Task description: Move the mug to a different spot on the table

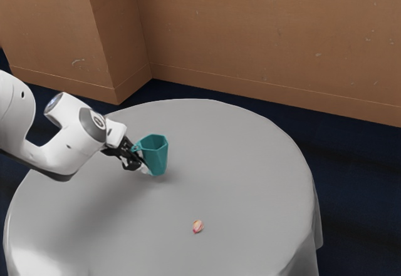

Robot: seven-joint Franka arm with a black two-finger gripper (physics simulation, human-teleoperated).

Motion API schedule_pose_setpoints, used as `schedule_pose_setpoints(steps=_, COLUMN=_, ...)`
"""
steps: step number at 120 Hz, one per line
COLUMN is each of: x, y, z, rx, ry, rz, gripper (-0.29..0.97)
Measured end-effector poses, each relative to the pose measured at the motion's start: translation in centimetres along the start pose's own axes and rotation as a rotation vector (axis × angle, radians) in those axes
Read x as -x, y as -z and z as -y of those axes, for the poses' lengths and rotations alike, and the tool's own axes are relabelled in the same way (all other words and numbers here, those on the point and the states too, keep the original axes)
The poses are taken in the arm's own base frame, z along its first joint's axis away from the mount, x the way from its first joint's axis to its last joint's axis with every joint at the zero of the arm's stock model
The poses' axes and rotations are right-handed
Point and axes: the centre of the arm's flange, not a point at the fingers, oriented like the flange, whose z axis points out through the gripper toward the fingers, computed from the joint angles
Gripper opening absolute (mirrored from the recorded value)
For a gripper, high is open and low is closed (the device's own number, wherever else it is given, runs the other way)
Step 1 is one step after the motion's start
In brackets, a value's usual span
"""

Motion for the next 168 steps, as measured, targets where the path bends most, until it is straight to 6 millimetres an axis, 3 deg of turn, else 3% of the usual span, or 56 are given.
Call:
schedule_pose_setpoints(steps=24, x=1.3, y=-0.3, z=-1.9, rx=0.003, ry=0.011, rz=0.012, gripper=-0.03)
schedule_pose_setpoints(steps=55, x=3.0, y=0.4, z=-1.8, rx=-0.018, ry=0.018, rz=0.026, gripper=-0.02)
schedule_pose_setpoints(steps=76, x=3.2, y=0.1, z=-1.9, rx=0.007, ry=0.013, rz=0.021, gripper=0.35)
schedule_pose_setpoints(steps=99, x=3.7, y=0.1, z=-2.1, rx=0.021, ry=0.015, rz=0.023, gripper=0.55)
schedule_pose_setpoints(steps=146, x=2.8, y=6.3, z=-4.8, rx=-0.035, ry=-0.02, rz=-0.009, gripper=0.66)
schedule_pose_setpoints(steps=163, x=2.8, y=8.7, z=-3.4, rx=-0.077, ry=-0.011, rz=-0.023, gripper=0.67)
schedule_pose_setpoints(steps=168, x=1.9, y=9.6, z=-2.4, rx=-0.094, ry=-0.06, rz=-0.007, gripper=0.67)
